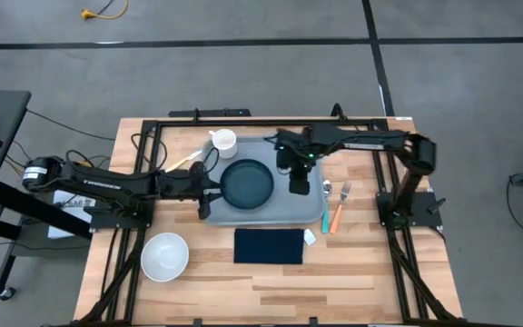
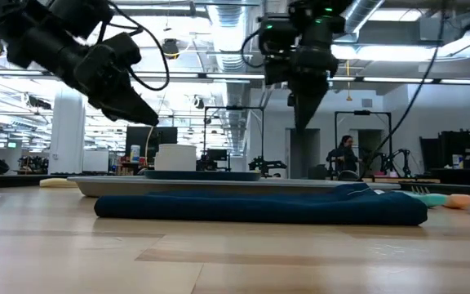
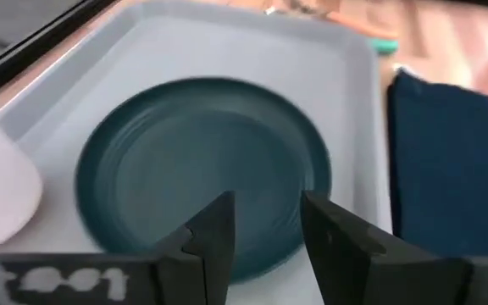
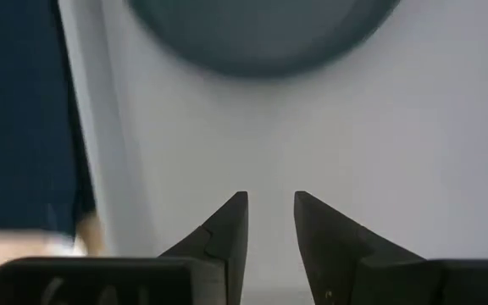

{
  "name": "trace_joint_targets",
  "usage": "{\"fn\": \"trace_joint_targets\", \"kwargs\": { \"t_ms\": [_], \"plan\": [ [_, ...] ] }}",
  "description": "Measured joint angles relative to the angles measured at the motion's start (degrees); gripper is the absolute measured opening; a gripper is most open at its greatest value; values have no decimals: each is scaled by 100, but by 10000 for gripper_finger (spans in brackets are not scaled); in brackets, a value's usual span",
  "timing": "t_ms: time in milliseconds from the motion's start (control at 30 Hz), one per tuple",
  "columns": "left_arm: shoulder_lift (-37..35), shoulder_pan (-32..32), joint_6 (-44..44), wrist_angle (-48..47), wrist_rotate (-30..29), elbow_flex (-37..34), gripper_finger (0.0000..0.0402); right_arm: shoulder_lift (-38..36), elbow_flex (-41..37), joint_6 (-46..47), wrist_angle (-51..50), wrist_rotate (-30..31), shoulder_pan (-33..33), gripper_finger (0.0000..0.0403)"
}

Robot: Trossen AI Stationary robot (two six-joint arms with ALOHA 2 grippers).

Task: Set up tray
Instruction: Put the white bowl on top of the black plate

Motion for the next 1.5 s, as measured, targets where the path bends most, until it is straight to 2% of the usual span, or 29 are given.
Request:
{"fn": "trace_joint_targets", "kwargs": {
  "t_ms": [133, 300, 467, 567, 700, 767, 900, 1000, 1133, 1233, 1500],
  "plan": [
    [0, -529, -505, -1484, -546, 673, 123, -729, -1106, 333, 1436, 5, -52, 91],
    [0, -1186, -886, -3098, -604, 1586, 123, -1433, -2148, 621, 2830, 10, -8, 91],
    [-2, -1491, -950, -4647, -109, 2436, 123, -1850, -2761, 621, 3694, 10, 132, 91],
    [-6, -1527, -1062, -5457, 409, 2809, 123, -1917, -2920, 619, 3902, 10, 251, 91],
    [-7, -1527, -1157, -5906, 977, 3022, 123, -1889, -3109, 575, 4337, 10, 425, 91],
    [-7, -1528, -1550, -5918, 1005, 3001, 123, -1889, -3229, 567, 4471, 12, 490, 91],
    [110, -1525, -3199, -6241, 1056, 2969, 123, -1886, -3348, 625, 4508, 30, 598, 91],
    [301, -1528, -3747, -6859, 1509, 2965, 123, -1886, -3407, 669, 4511, 32, 651, 91],
    [717, -1664, -3345, -7580, 2042, 2963, 123, -1884, -3494, 715, 4538, 33, 691, 91],
    [1018, -1810, -2942, -7573, 2220, 2960, 123, -1884, -3500, 757, 4542, 34, 689, 91],
    [1707, -1986, -1567, -7600, 2118, 2960, 123, -1884, -3502, 761, 4732, 34, 689, 91]
  ]
}}
